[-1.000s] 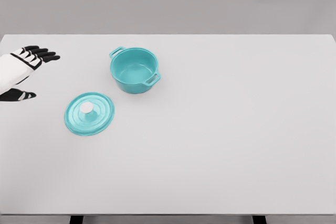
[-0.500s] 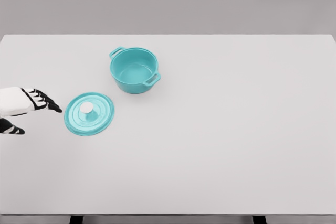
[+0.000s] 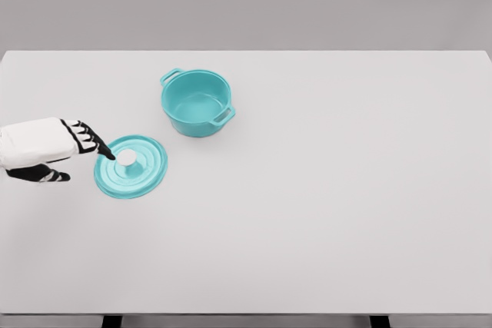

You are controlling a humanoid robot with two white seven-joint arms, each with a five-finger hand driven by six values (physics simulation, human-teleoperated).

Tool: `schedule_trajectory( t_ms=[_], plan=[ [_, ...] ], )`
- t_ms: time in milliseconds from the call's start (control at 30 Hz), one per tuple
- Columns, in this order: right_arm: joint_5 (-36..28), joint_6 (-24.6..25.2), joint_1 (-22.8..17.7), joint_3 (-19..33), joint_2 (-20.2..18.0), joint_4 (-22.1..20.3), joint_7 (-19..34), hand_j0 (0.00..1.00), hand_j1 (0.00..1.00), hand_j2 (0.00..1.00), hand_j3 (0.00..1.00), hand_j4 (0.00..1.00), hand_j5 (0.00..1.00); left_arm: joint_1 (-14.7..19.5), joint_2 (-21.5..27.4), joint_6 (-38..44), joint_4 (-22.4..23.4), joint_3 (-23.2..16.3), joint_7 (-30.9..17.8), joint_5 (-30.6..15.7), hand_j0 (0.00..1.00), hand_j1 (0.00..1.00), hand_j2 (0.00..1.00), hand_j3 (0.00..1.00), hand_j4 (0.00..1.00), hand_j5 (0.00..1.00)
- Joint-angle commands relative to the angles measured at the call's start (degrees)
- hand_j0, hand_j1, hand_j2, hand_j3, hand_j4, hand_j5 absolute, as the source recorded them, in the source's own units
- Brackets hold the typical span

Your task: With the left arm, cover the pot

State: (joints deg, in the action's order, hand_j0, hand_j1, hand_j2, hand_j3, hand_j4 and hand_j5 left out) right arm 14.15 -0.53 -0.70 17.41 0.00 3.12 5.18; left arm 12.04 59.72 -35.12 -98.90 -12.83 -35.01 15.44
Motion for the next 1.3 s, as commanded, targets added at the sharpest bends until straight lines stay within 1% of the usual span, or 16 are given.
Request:
schedule_trajectory(
  t_ms=[0,133,200,333,433,533,667,900,1067,1167,1267],
  plan=[
    [0.0,0.0,0.0,0.0,0.0,0.0,0.0,1.00,1.00,1.00,1.00,1.00,1.00,0.0,-2.9,0.1,-0.1,0.0,0.0,2.2,0.80,0.80,0.80,0.80,0.80,0.80],
    [0.0,0.0,0.0,0.0,0.0,0.0,0.0,1.00,1.00,1.00,1.00,1.00,1.00,1.2,-5.9,0.1,0.2,-0.2,0.0,4.0,0.80,0.80,0.80,0.80,0.80,0.80],
    [0.0,0.0,0.0,0.0,0.0,0.0,0.0,1.00,1.00,1.00,1.00,1.00,1.00,1.8,-6.1,0.1,0.4,-1.3,0.0,4.1,0.80,0.80,0.80,0.80,0.80,0.80],
    [0.0,0.0,0.0,0.0,0.0,0.0,0.0,1.00,1.00,1.00,1.00,1.00,1.00,4.9,-7.9,0.1,2.3,-4.8,0.0,4.8,0.80,0.80,0.80,0.80,0.80,0.80],
    [0.0,0.0,0.0,0.0,0.0,0.0,0.0,1.00,1.00,1.00,1.00,1.00,1.00,5.0,-8.1,0.1,3.1,-6.4,0.0,4.8,0.80,0.80,0.80,0.80,0.80,0.80],
    [0.0,0.0,0.0,0.0,0.0,0.0,0.0,1.00,1.00,1.00,1.00,1.00,1.00,6.3,-9.7,0.1,5.2,-7.8,0.0,4.9,0.80,0.80,0.80,0.80,0.80,0.80],
    [0.0,0.0,0.0,0.0,0.0,0.0,0.0,1.00,1.00,1.00,1.00,1.00,1.00,8.0,-9.8,0.1,6.6,-9.8,0.0,4.9,0.79,0.79,0.79,0.79,0.79,0.79],
    [0.0,0.0,0.0,0.0,0.0,0.0,0.0,1.00,1.00,1.00,1.00,1.00,1.00,8.4,-12.0,0.1,8.4,-9.8,0.0,5.7,0.79,0.79,0.79,0.79,0.79,0.79],
    [0.0,0.0,0.0,0.0,0.0,0.0,0.0,1.00,1.00,1.00,1.00,1.00,1.00,8.5,-12.3,0.1,9.7,-9.8,0.0,6.5,0.79,0.79,0.79,0.79,0.79,0.79],
    [0.0,0.0,0.0,0.0,0.0,0.0,0.0,1.00,1.00,1.00,1.00,1.00,1.00,9.4,-13.7,0.1,11.3,-9.8,0.0,7.3,0.79,0.79,0.79,0.79,0.79,0.79],
    [0.0,0.0,0.0,0.0,0.0,0.0,0.0,1.00,1.00,1.00,1.00,1.00,1.00,9.8,-13.8,0.1,11.6,-9.8,0.0,7.9,0.79,0.79,0.79,0.79,0.79,0.79]
  ],
)
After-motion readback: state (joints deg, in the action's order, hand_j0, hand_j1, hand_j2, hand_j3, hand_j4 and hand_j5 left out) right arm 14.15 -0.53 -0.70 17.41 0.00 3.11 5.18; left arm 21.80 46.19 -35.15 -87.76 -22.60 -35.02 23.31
